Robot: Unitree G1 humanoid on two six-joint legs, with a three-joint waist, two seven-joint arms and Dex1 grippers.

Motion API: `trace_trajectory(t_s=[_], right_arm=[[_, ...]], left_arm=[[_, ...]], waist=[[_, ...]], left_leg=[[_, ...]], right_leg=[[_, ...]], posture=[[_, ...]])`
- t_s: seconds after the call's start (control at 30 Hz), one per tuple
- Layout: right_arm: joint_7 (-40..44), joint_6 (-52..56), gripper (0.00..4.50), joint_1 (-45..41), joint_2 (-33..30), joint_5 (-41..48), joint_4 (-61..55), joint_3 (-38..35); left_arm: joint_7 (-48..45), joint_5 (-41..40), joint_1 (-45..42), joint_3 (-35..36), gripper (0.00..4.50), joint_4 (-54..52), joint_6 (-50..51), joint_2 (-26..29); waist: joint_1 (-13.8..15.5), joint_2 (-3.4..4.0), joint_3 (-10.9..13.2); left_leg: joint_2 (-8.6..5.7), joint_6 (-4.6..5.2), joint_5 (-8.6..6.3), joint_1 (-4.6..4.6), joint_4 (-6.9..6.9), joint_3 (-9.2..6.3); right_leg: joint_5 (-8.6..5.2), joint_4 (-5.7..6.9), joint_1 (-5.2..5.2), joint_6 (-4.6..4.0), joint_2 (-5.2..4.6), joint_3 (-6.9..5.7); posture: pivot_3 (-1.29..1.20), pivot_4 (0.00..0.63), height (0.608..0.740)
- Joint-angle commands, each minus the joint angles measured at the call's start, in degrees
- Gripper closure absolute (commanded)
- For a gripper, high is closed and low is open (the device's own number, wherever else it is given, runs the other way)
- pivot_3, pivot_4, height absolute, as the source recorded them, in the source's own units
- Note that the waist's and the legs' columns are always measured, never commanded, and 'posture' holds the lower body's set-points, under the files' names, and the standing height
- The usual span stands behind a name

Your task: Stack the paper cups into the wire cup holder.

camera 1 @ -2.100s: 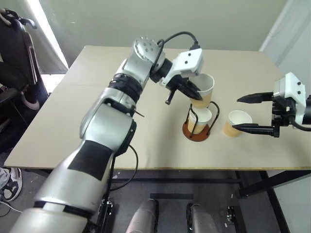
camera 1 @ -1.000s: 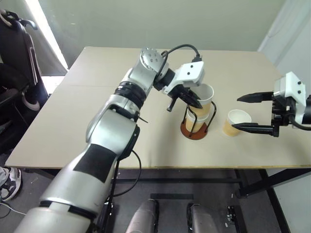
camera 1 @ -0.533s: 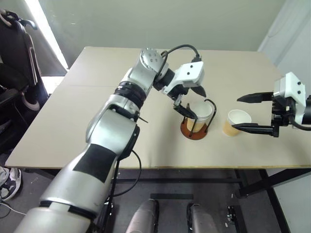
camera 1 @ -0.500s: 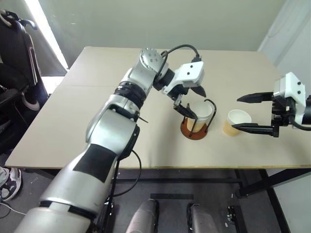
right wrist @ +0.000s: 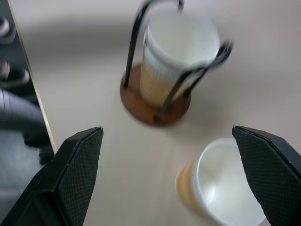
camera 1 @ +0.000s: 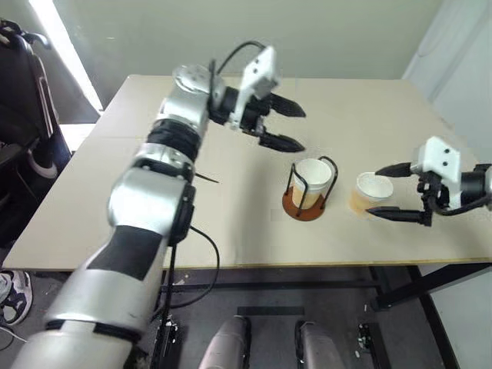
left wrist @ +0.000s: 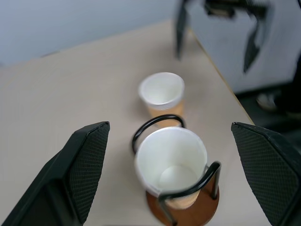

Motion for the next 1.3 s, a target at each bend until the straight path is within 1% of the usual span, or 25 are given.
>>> trace_trajectory(t_s=[0.03, 0.13, 0.23, 0.3, 0.4, 0.47, 0.53, 0.57, 0.63, 0.83, 0.87, 1.0, 1.07, 1.3], right_arm=[[0.9, -5.6, 0.01, -3.8, -0.1, -5.7, 4.7, 3.4], [1.5, -11.3, 0.01, -8.9, 1.9, -11.6, 12.5, 8.3], [2.9, -15.8, 0.01, -12.2, 3.2, -15.6, 18.9, 11.4], [4.3, -19.3, 0.01, -14.1, 4.1, -18.5, 23.6, 13.7], [6.6, -22.6, 0.01, -15.8, 5.2, -20.9, 27.5, 15.6], [7.7, -24.2, 0.39, -17.1, 6.3, -22.6, 29.7, 16.9], [8.8, -24.9, 0.91, -18.0, 7.1, -23.5, 31.0, 17.5], [9.2, -25.2, 1.34, -18.3, 7.5, -23.9, 31.5, 17.6], [10.2, -25.1, 1.96, -19.0, 8.0, -24.3, 32.0, 17.9], [13.1, -22.4, 4.15, -19.3, 8.6, -23.6, 30.5, 16.9], [13.5, -21.8, 4.45, -19.3, 8.5, -23.4, 29.9, 16.6], [15.1, -18.4, 4.45, -19.2, 8.0, -21.9, 27.0, 15.4], [15.7, -16.2, 4.45, -19.0, 7.6, -21.0, 25.1, 14.7], [16.4, -10.2, 4.45, -19.1, 5.9, -18.5, 19.1, 12.5]], left_arm=[[-1.6, -1.8, -1.5, 2.1, 0.06, -3.3, 3.2, 3.1], [-0.9, -1.2, 0.2, 2.1, 0.06, -4.6, 3.9, 6.1], [-0.3, -1.4, 1.3, 2.1, 0.06, -5.8, 4.5, 7.3], [-0.5, -1.7, 2.6, 2.2, 0.06, -7.2, 5.1, 7.9], [-0.9, -2.2, 4.4, 2.1, 0.06, -9.5, 6.1, 8.3], [-1.3, -2.6, 5.7, 2.1, 0.0, -11.2, 7.0, 8.7], [-1.3, -2.9, 6.6, 2.1, 0.0, -12.5, 7.7, 9.0], [-1.3, -3.1, 6.9, 2.0, 0.0, -13.1, 8.0, 9.1], [-1.6, -3.5, 7.6, 1.8, 0.0, -14.2, 8.7, 9.3], [-1.6, -3.6, 9.0, 1.1, 0.0, -15.9, 9.1, 9.5], [-1.6, -3.5, 9.2, 1.0, 0.0, -16.0, 9.0, 9.5], [-1.6, -3.1, 9.7, 0.5, 0.0, -16.0, 8.3, 9.7], [-1.7, -2.8, 10.0, 0.1, 0.0, -16.0, 7.8, 9.9], [-1.8, -3.0, 11.1, -0.4, 0.0, -16.6, 7.2, 10.1]], waist=[[0.0, 0.01, 0.0], [-0.1, 0.01, 0.0], [0.0, 0.02, 0.0], [0.2, 0.03, 0.0], [0.2, 0.05, 0.0], [0.0, 0.05, 0.0], [-0.2, 0.05, 0.0], [-0.2, 0.05, 0.0], [-0.3, 0.05, 0.0], [-0.2, 0.06, 0.0], [-0.2, 0.05, 0.0], [-0.3, 0.06, 0.0], [-0.3, 0.06, 0.0], [-0.3, 0.06, 0.0]], left_leg=[[0.0, 0.07, 0.04, -0.01, 0.0, 0.01], [0.0, 0.1, 0.06, 0.01, 0.0, 0.03], [0.01, 0.18, 0.11, 0.05, -0.01, 0.02], [-0.01, 0.28, 0.17, 0.04, -0.02, 0.01], [-0.03, 0.32, 0.19, -0.01, -0.03, 0.02], [-0.04, 0.57, 0.33, 0.01, -0.06, 0.07], [-0.02, 0.58, 0.32, 0.01, -0.09, 0.06], [-0.02, 0.57, 0.32, 0.02, -0.13, 0.09], [0.01, 0.56, 0.31, 0.02, -0.14, 0.06], [0.03, 0.54, 0.31, 0.01, -0.16, 0.02], [0.02, 0.53, 0.3, 0.02, -0.16, 0.04], [0.04, 0.36, 0.21, 0.02, -0.16, 0.02], [0.04, 0.1, 0.05, 0.03, -0.16, 0.03], [0.05, 0.08, 0.05, 0.02, -0.17, 0.01]], right_leg=[[0.02, -0.01, -0.01, 0.02, -0.02, 0.03], [0.05, -0.01, -0.02, 0.01, -0.02, 0.07], [0.1, 0.01, -0.01, -0.06, -0.02, 0.05], [0.32, 0.01, -0.01, -0.41, 0.03, 0.01], [0.39, -0.01, -0.03, -0.53, -0.03, 0.03], [0.38, -0.02, -0.03, -0.56, 0.05, -0.06], [0.36, -0.02, -0.07, -0.59, -0.03, -0.02], [0.34, 0.0, -0.1, -0.62, 0.04, -0.1], [0.33, 0.01, -0.1, -0.66, -0.03, -0.03], [0.33, 0.01, -0.12, -0.75, -0.04, 0.0], [0.33, 0.01, -0.12, -0.76, -0.05, -0.02], [0.35, 0.01, -0.12, -0.81, -0.1, 0.03], [0.35, 0.01, -0.13, -0.85, -0.07, 0.01], [0.33, 0.02, -0.15, -0.9, -0.08, 0.03]], posture=[[0.0, 0.15, 0.74], [0.0, 0.15, 0.74], [0.0, 0.15, 0.74], [0.0, 0.15, 0.74], [0.0, 0.15, 0.74], [0.0, 0.15, 0.74], [0.0, 0.15, 0.74], [0.0, 0.15, 0.74], [0.0, 0.15, 0.74], [0.0, 0.15, 0.74], [0.0, 0.15, 0.74], [0.0, 0.15, 0.74], [0.0, 0.15, 0.74], [0.0, 0.15, 0.74]])
